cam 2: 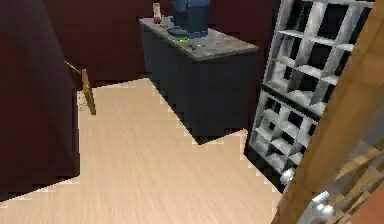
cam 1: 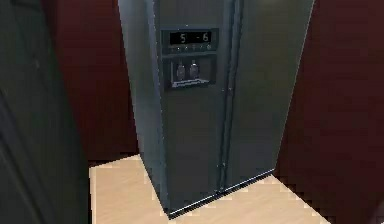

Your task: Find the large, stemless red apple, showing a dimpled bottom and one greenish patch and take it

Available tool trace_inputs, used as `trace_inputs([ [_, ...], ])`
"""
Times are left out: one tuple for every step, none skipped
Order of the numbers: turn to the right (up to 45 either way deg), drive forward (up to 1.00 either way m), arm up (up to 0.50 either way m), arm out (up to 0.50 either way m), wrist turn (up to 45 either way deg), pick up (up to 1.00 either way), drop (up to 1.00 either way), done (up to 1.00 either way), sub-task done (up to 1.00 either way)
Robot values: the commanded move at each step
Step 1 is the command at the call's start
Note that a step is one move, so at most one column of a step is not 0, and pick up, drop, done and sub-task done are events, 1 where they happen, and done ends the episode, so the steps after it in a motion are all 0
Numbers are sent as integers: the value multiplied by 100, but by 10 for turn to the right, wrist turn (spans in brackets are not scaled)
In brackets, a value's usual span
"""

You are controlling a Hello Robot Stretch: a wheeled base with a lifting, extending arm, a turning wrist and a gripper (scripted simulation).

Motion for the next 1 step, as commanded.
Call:
trace_inputs([
  [450,0,0,0,0,0,0,0,0],
])
